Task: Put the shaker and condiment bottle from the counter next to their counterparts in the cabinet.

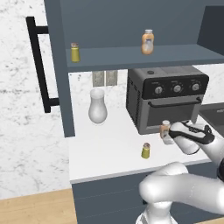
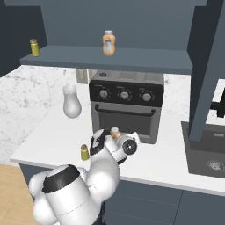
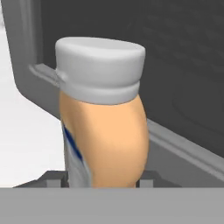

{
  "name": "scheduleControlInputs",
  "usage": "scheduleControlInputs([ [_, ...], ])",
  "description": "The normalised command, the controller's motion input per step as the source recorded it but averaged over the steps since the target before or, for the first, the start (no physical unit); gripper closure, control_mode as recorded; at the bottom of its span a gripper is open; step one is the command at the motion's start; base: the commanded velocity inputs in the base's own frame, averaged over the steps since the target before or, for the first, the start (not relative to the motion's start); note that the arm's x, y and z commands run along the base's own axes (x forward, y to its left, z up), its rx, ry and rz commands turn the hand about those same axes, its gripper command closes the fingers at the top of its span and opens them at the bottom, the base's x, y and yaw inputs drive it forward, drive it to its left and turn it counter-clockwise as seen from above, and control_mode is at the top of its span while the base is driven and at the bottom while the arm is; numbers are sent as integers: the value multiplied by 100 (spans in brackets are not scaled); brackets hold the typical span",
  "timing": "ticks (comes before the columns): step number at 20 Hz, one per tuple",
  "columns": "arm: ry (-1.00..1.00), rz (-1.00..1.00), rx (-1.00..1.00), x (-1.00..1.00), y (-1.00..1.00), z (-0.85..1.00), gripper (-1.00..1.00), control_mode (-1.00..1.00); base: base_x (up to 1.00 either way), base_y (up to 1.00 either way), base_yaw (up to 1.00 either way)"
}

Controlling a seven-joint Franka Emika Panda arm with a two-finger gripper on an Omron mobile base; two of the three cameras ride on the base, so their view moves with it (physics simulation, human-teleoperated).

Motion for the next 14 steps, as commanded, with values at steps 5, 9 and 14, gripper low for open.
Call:
scheduleControlInputs([
  [5, 19, 0, 6, -51, -26, 100, 100, -100, 0, 0, 0],
  [9, 20, 0, 0, -73, -48, 100, 100, -100, 0, 0, 0],
  [14, 20, -1, 1, -91, -45, 100, 100, -100, 0, 0, 0],
])
